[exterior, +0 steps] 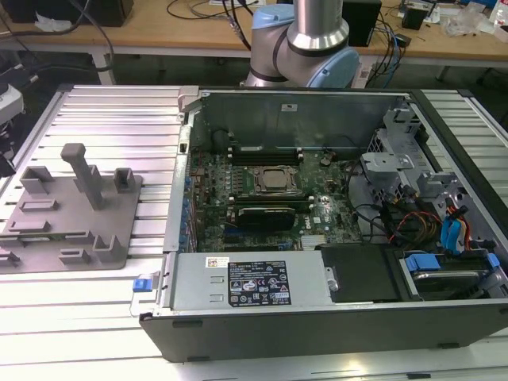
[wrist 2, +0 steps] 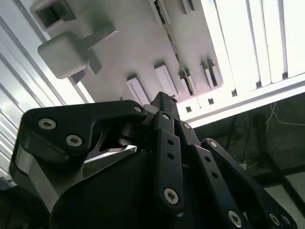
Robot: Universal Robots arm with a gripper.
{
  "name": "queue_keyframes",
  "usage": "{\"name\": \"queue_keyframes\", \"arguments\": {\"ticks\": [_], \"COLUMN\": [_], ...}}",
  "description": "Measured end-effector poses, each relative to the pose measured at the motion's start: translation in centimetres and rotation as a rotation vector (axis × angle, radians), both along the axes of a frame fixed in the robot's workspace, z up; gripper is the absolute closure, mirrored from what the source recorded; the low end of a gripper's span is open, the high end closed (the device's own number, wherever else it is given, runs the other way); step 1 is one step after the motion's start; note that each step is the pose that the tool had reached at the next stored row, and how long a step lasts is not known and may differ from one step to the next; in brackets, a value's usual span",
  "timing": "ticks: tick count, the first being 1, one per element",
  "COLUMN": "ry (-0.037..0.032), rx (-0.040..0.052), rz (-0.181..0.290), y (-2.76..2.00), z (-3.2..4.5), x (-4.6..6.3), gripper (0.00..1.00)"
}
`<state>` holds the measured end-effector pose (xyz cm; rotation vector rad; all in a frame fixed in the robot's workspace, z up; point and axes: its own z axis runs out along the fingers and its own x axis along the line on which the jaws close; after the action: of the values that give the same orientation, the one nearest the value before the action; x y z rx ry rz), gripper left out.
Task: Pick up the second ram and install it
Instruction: 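Pick up the second ram and move it above second insertion slot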
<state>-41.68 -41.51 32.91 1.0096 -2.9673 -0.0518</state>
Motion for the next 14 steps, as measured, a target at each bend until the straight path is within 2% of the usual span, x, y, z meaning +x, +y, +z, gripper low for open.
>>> {"name": "queue_keyframes", "arguments": {"ticks": [2, 6, 8, 12, 14], "ry": [0.0, 0.0, 0.0, 0.0, 0.0], "rx": [-0.001, -0.0018, -0.0026, -0.0047, -0.0057], "rz": [0.095, 0.183, 0.247, 0.398, 0.495], "y": [0.0, 0.0, 0.0, 0.0, 0.0], "z": [-0.11, -0.21, -0.27, -0.4, -0.53], "x": [0.0, 0.0, 0.0, 0.0, 0.0], "gripper": [0.92, 0.92, 0.92, 0.92, 0.92]}}
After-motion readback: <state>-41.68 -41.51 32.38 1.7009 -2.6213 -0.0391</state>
